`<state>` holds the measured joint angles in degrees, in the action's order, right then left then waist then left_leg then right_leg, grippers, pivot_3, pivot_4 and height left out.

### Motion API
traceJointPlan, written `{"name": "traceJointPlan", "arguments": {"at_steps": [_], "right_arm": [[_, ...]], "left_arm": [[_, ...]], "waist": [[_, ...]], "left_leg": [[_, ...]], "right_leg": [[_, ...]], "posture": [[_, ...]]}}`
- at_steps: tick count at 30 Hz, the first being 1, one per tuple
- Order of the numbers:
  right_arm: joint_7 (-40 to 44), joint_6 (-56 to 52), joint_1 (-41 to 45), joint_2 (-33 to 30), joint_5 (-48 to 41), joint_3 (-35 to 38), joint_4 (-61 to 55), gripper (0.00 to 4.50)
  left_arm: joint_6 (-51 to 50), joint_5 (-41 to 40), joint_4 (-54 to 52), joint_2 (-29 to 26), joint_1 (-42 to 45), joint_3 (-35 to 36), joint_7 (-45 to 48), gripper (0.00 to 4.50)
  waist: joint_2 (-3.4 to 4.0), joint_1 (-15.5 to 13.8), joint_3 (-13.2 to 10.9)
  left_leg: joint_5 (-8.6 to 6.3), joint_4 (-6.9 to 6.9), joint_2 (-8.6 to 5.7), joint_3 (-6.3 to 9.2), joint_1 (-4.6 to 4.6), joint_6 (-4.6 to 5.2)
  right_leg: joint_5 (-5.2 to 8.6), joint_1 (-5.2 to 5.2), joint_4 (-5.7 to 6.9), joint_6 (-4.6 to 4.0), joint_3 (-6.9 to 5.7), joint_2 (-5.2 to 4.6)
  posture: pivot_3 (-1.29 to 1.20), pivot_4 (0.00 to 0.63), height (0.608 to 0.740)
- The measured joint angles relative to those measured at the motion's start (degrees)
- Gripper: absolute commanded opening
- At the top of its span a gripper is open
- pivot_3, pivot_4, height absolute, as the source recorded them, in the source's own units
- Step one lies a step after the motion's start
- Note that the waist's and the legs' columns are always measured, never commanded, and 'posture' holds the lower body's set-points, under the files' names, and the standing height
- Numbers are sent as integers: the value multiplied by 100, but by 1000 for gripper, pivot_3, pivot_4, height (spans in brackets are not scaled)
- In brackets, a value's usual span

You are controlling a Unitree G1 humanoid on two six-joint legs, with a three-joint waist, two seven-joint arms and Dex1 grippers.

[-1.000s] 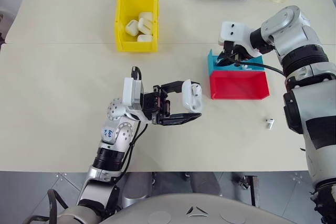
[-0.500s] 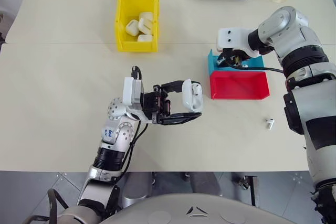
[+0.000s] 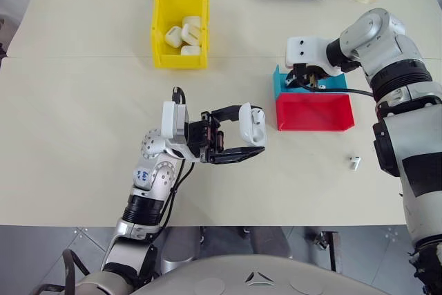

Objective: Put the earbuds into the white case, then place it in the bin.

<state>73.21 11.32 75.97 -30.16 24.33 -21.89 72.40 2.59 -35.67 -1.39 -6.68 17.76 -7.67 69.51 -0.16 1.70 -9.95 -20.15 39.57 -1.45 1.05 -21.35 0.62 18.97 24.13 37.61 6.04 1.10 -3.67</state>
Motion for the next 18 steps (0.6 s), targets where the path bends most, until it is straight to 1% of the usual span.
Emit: {"name": "traceJointPlan", "arguments": {"at_steps": [5, 8, 11, 12, 14, 16, 18], "right_arm": [[25, -133, -1, -39, -231, 255, -3, 532], [226, -369, -3, -224, -669, 707, -147, 532], [620, -969, -60, -503, -1420, 1382, -724, 532], [779, -1339, -188, -630, -1803, 1722, -1173, 532], [941, -1905, -519, -769, -2329, 2096, -1930, 532], [1090, -2731, -1394, -880, -3111, 2597, -3273, 532], [1024, -3638, -2279, -874, -3806, 2965, -4401, 532]], "left_arm": [[0, 0, -3, -4, 0, 3, 0, 2812], [-1, -14, -3, -12, 6, 73, -3, 2812], [-14, -37, 6, -28, 35, 203, -2, 2812], [-25, -44, 17, -36, 84, 229, 0, 2812], [-58, -63, 27, -46, 142, 259, 10, 2812], [-92, -88, 95, -64, 231, 308, 27, 2812], [-122, -106, 250, -108, 328, 404, 69, 2812]], "waist": [[0, -6, 0], [0, -13, -1], [2, -15, -1], [1, -25, -1], [1, -34, -1], [1, -77, -1], [1, -122, -1]], "left_leg": [[0, 0, 0, 0, 0, 0], [0, 0, 0, 0, -2, 0], [0, -1, 0, 2, -5, 1], [0, -1, 1, 5, -6, 1], [-1, -2, 1, 8, -6, 1], [-2, -1, 2, 19, -7, 1], [-3, 0, 2, 21, -11, 2]], "right_leg": [[0, 0, 0, 0, 0, 0], [0, 0, -2, 0, 0, -2], [0, 0, -5, 0, -2, -1], [0, 0, -8, 0, -4, -1], [0, -2, -10, 0, -6, -2], [0, -12, -15, 0, -16, -2], [0, -12, -13, 0, -20, -2]], "posture": [[0, 150, 740], [0, 150, 740], [0, 150, 740], [0, 150, 740], [0, 150, 740], [0, 150, 740], [0, 150, 740]]}}
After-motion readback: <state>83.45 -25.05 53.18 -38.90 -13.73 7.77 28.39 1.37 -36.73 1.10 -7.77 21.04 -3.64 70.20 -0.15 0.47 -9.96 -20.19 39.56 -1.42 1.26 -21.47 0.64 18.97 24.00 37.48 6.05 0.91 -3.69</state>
